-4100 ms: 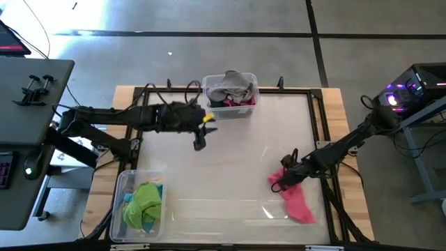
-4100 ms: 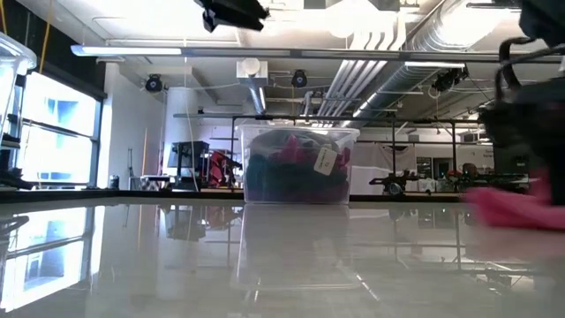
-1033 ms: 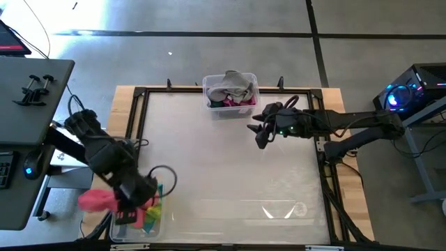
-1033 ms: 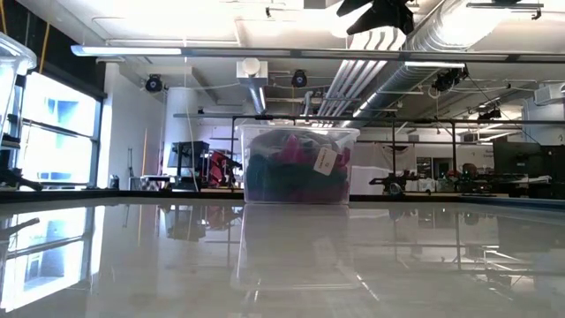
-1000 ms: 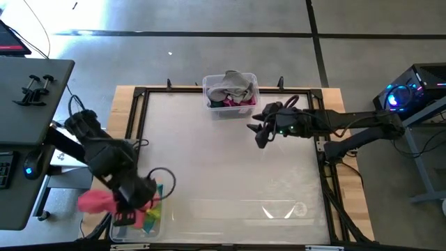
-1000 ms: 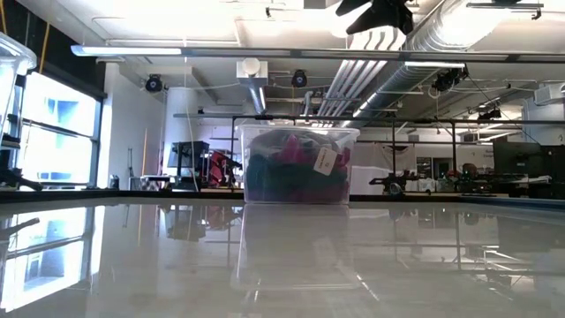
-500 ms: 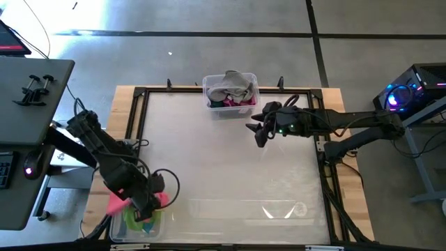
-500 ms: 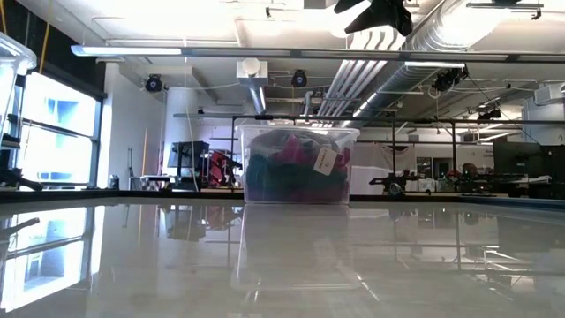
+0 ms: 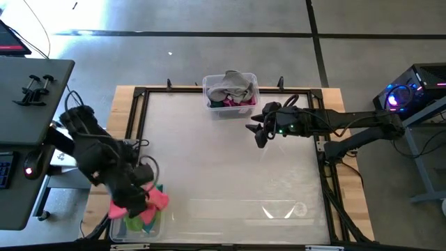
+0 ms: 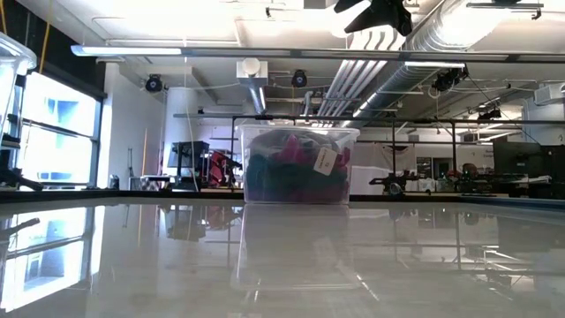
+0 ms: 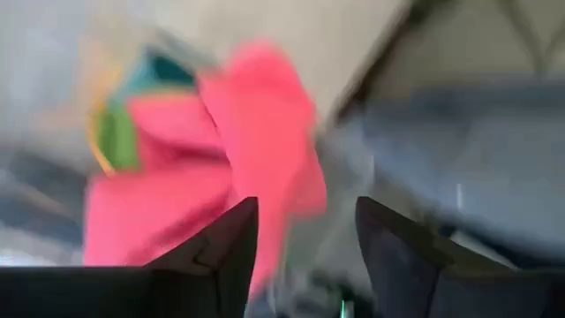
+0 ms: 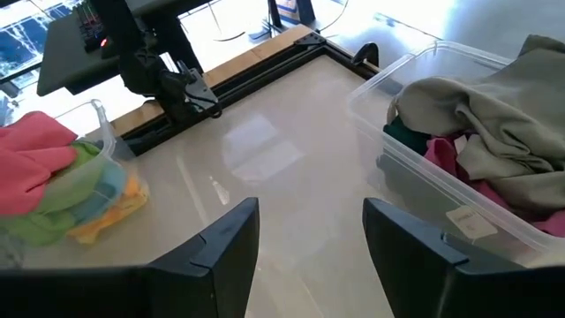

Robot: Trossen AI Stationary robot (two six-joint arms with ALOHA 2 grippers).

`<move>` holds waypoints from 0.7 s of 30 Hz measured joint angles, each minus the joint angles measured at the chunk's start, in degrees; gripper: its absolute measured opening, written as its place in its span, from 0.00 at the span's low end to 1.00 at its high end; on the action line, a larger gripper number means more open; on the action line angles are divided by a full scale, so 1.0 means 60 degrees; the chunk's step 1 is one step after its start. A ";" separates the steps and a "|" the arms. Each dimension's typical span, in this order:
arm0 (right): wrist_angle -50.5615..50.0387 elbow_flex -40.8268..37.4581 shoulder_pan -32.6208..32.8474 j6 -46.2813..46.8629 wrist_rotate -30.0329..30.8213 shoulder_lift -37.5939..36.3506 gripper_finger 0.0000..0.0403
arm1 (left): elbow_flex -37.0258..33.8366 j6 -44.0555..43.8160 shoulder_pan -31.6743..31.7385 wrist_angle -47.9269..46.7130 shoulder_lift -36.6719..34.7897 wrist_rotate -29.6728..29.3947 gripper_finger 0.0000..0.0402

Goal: Sort towels by color in basket
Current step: Put the pink microfiber towel into the bottom transparent bin

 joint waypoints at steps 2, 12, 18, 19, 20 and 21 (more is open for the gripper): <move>-0.0001 0.0000 0.0000 0.0000 -0.0002 0.0000 0.50 | -0.0029 -0.0928 -0.0226 -0.0376 -0.0094 -0.1461 0.39; -0.0004 0.0000 -0.0004 -0.0047 -0.0002 0.0004 0.50 | -0.2568 -0.1822 -0.0660 0.1609 -0.0084 -0.1099 0.03; -0.0004 0.0000 -0.0007 -0.0047 -0.0001 0.0004 0.50 | -0.4171 -0.1690 -0.0741 0.2643 -0.0084 -0.0913 0.02; -0.0004 0.0000 -0.0007 -0.0034 -0.0002 0.0004 0.50 | -0.4379 -0.1651 -0.0718 0.2677 -0.0084 -0.0913 0.02; -0.0004 0.0000 -0.0007 -0.0008 -0.0002 0.0004 0.50 | -0.4543 -0.1651 -0.0685 0.2637 -0.0081 -0.0896 0.01; -0.0004 0.0000 -0.0007 -0.0007 -0.0002 0.0004 0.50 | -0.4623 -0.1638 -0.0639 0.2561 -0.0081 -0.0834 0.01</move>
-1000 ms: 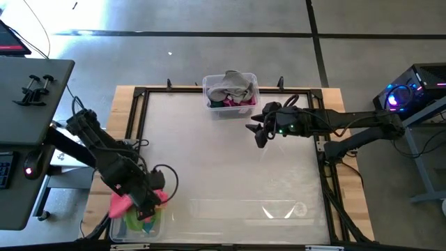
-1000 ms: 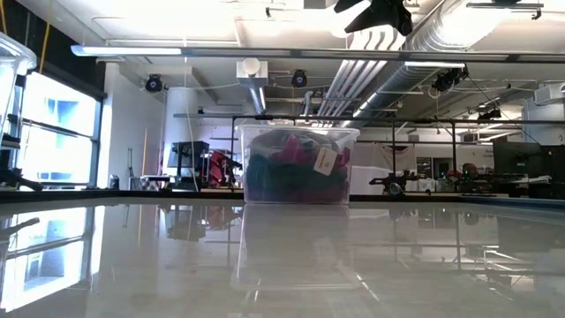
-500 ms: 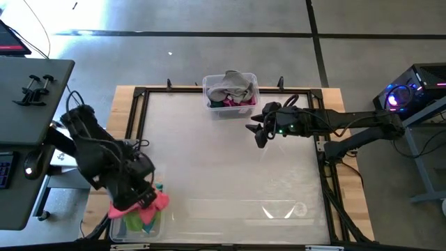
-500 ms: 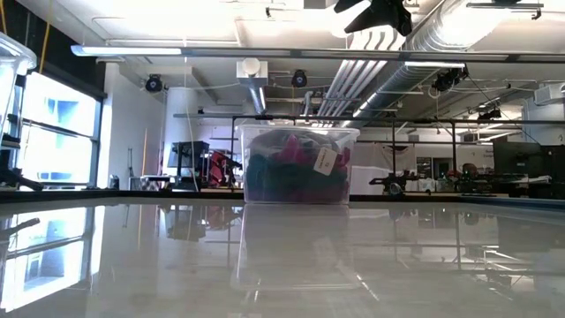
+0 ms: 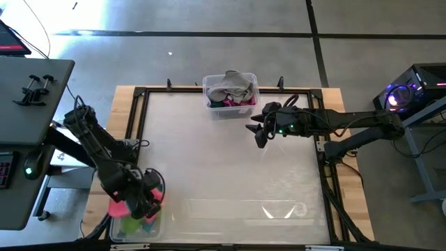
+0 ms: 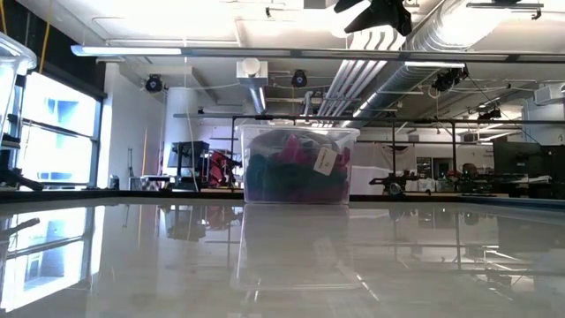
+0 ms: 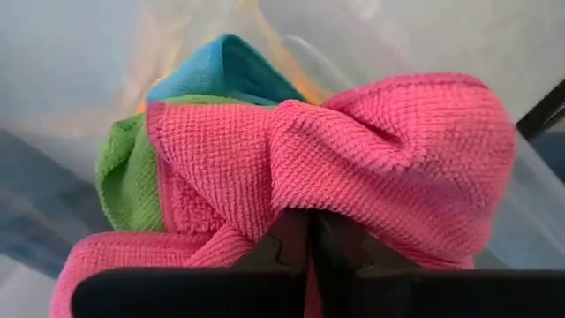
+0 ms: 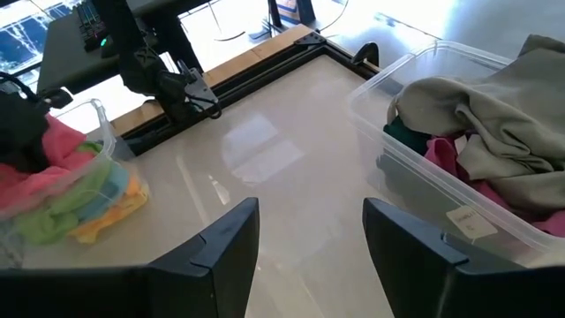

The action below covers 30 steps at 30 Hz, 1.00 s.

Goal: Sort towels by color in basket
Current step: Put the pink microfiber towel into the bottom transparent bin

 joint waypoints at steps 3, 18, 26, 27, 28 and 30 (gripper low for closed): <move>0.0000 0.0000 0.0000 0.0009 0.0000 0.0000 0.50 | 0.0133 0.0315 0.0057 -0.0069 -0.0016 0.0315 0.00; 0.0000 0.0000 0.0000 0.0018 0.0004 0.0000 0.50 | 0.2686 -0.2600 -0.0617 -0.2298 -0.0486 0.1942 0.00; 0.0003 0.0000 0.0000 0.0014 0.0004 0.0000 0.50 | 0.1067 -0.3247 -0.0923 -0.1164 -0.0313 0.2205 0.00; 0.0000 0.0000 0.0000 0.0013 0.0004 0.0000 0.50 | 0.0809 -0.3153 -0.0901 -0.0934 -0.0260 0.2202 0.00; 0.0000 0.0000 0.0000 0.0014 0.0004 0.0000 0.50 | 0.0571 -0.3046 -0.0892 -0.0780 -0.0200 0.2200 0.00; 0.0004 0.0000 0.0000 0.0011 0.0004 0.0000 0.50 | 0.0142 -0.2701 -0.0854 -0.0516 -0.0084 0.2170 0.00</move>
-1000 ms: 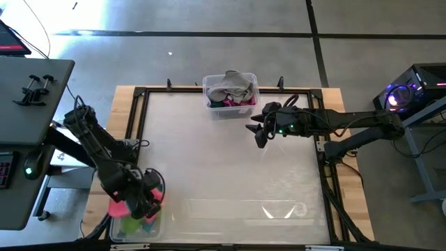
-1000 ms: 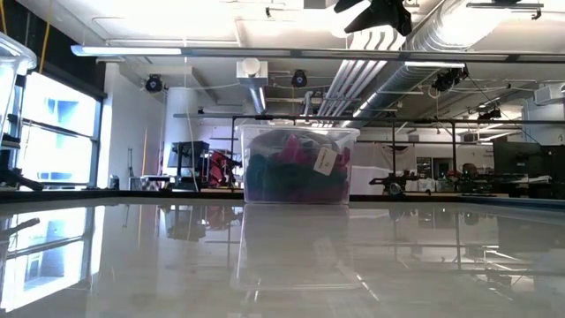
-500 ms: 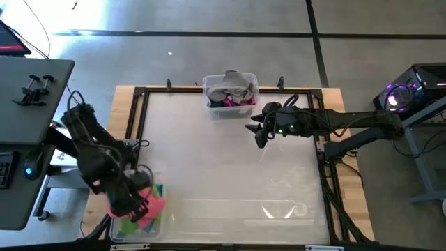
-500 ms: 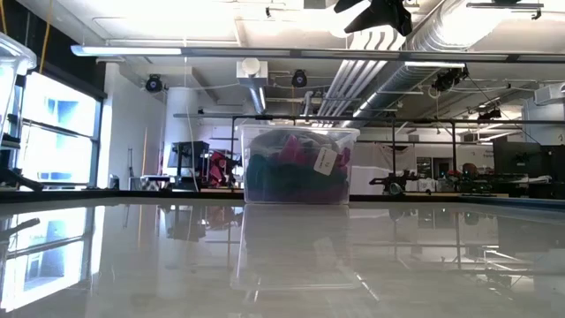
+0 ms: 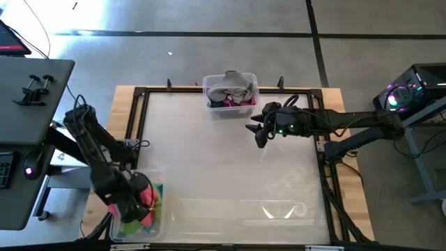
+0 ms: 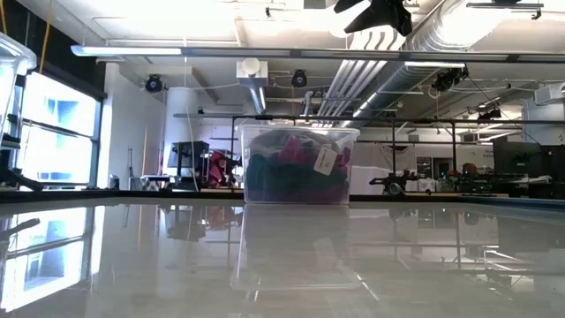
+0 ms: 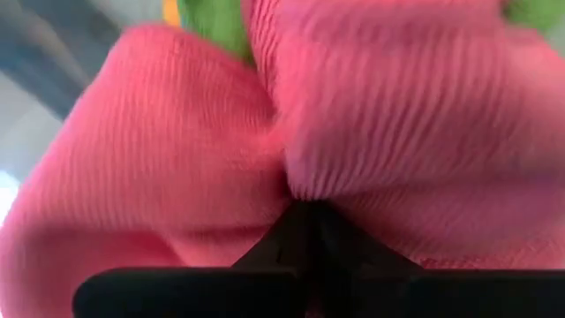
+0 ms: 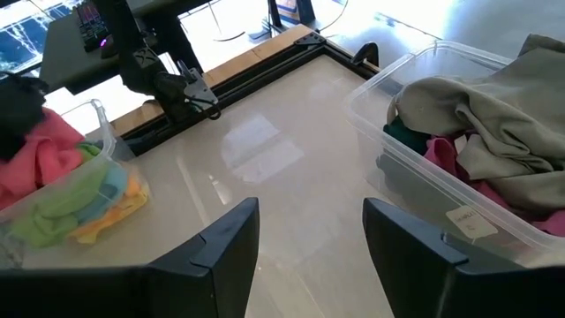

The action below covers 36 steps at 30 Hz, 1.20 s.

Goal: Sort towels by color in basket
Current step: Put the pink microfiber towel into the bottom transparent bin, then return to Home Position

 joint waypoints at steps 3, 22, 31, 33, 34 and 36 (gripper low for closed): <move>-0.0001 0.0000 0.0000 0.0000 0.0000 0.0000 0.50 | -0.0461 0.0775 0.0149 0.0134 0.0230 -0.0309 0.00; -0.0011 0.0000 0.0007 0.0251 -0.0211 0.0000 0.50 | -0.0543 0.5819 0.0434 0.0612 0.0236 -0.2529 0.18; -0.0349 -0.0004 -0.0103 0.0281 -0.1979 0.0000 0.50 | 0.0818 0.3653 0.0203 0.0560 -0.1011 -0.3053 0.40; -0.0335 -0.0004 -0.0068 0.0474 -0.2722 -0.0018 0.50 | 0.1010 0.3217 0.0091 0.0579 -0.1262 -0.4439 0.40; -0.0321 -0.0004 0.0043 0.0494 -0.2952 -0.0033 0.50 | 0.1043 0.3038 0.0026 0.0613 -0.1381 -0.5401 0.40; -0.0343 -0.0011 0.0404 0.0376 -0.3277 -0.0184 0.49 | 0.1049 0.2812 -0.0083 0.0748 -0.1570 -0.7373 0.38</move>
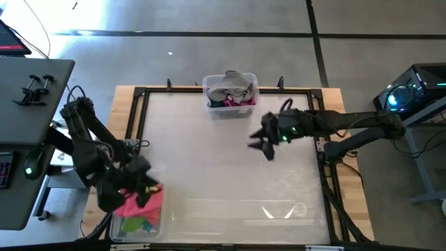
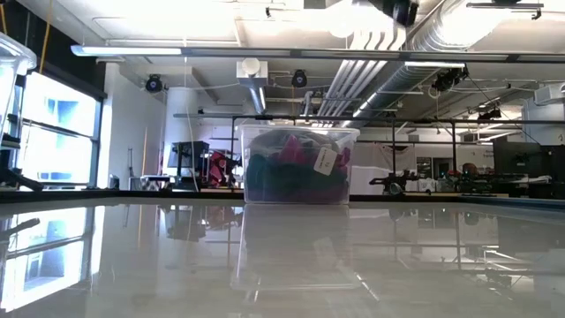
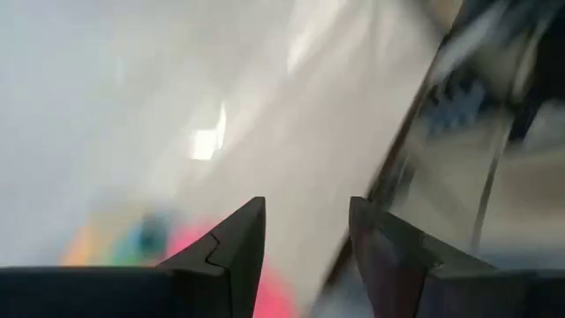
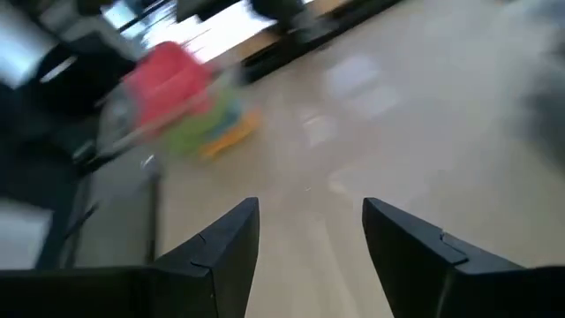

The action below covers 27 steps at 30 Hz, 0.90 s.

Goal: Sort towels by color in basket
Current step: Return to Home Position

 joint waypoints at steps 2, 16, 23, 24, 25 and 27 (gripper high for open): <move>0.0091 -0.0007 0.0510 -0.0520 -0.1044 -0.0322 0.48 | 0.0000 0.0004 -0.0054 0.0230 -0.0115 -0.1792 0.35; 0.1476 -0.2774 0.3114 -0.0093 0.1127 -0.5716 0.23 | -0.0323 0.7583 0.3052 0.6102 -0.0526 -0.1068 0.11; 0.5240 -0.6163 0.3118 0.0299 0.1128 -0.7821 0.17 | -0.2368 1.0465 0.6216 1.2012 -0.0458 0.3353 0.01; 0.5657 -0.6557 0.3118 0.0272 0.1087 -0.8012 0.16 | -0.2669 1.0557 0.6564 1.2689 -0.0459 0.3558 0.02; 0.6020 -0.6951 0.3118 0.0158 0.1069 -0.8242 0.15 | -0.2930 1.0595 0.6899 1.3264 -0.0456 0.3713 0.02; 0.6184 -0.7588 0.3074 -0.0150 0.1121 -0.8758 0.13 | -0.3361 1.0597 0.7418 1.4208 -0.0448 0.3949 0.02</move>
